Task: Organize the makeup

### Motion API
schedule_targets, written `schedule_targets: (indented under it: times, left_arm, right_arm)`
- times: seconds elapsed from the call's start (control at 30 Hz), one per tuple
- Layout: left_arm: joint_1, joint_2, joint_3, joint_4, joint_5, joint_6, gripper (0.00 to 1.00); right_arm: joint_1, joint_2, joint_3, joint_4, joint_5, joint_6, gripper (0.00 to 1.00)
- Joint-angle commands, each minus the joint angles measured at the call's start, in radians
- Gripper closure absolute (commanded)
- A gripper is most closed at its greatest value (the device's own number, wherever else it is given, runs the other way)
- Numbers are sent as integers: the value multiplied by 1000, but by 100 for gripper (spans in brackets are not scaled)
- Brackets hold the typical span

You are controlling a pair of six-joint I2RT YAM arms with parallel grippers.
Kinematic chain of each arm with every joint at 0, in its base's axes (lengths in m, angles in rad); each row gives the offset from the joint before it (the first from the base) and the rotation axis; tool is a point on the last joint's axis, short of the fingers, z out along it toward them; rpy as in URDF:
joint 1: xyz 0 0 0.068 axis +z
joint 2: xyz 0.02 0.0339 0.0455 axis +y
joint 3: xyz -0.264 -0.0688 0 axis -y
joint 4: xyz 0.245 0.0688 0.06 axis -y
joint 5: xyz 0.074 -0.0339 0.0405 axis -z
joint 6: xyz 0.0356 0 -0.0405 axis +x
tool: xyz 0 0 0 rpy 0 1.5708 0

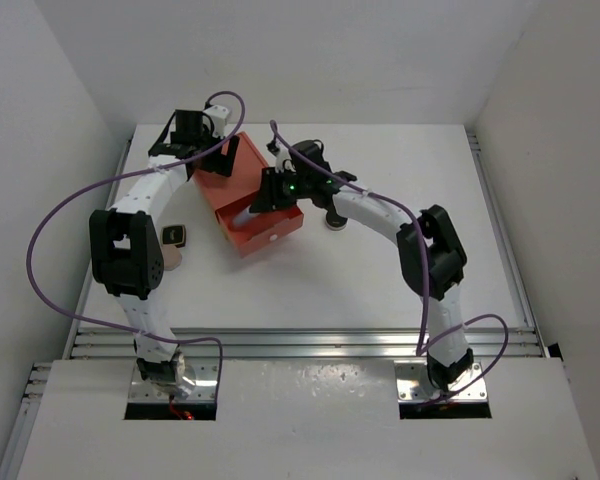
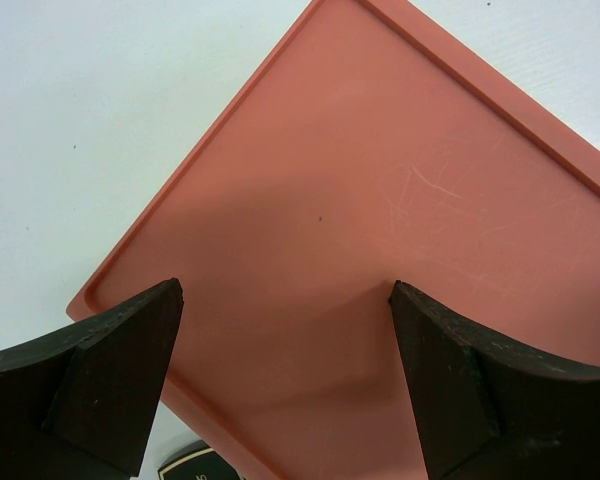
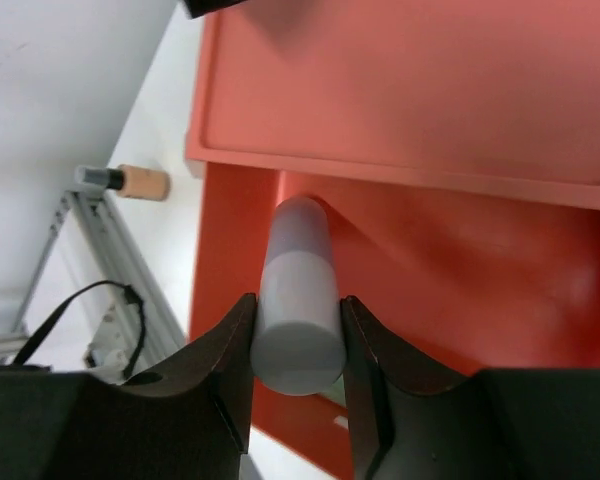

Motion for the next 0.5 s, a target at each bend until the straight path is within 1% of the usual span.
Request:
schedule_targets:
  times: [0.0, 0.03, 0.07, 0.1, 0.17, 0.2, 0.27, 0.3, 0.4, 0.47]
  left_arm:
    - [-23, 41, -54, -133, -14, 12, 9]
    - [-23, 41, -54, -133, -14, 12, 9]
    - [-23, 41, -54, -133, -14, 12, 9]
    - [-23, 41, -54, -133, -14, 12, 9]
    - [-23, 41, -54, -133, -23, 12, 9]
    - [-23, 41, -54, -133, -23, 12, 9]
    - [-23, 41, -54, -133, -23, 21, 9]
    - [-23, 41, -54, -133, -23, 21, 9]
    - [-23, 41, -54, -133, -23, 21, 9]
    - [-23, 41, -54, -133, -23, 21, 9]
  right_arm:
    - [12, -1, 26, 50, -63, 46, 79]
    - [13, 2, 40, 38, -63, 29, 68]
    - [13, 14, 48, 7, -62, 20, 51]
    - [10, 26, 89, -33, -57, 12, 45]
    - [9, 51, 129, -80, -49, -28, 38]
    - [9, 65, 202, -163, -52, -37, 34]
    - [7, 83, 244, -229, -36, -91, 31]
    - [7, 76, 282, -258, -25, -115, 29]
    - [7, 48, 287, -271, 52, -169, 23]
    - [1, 42, 298, -275, 79, -201, 22]
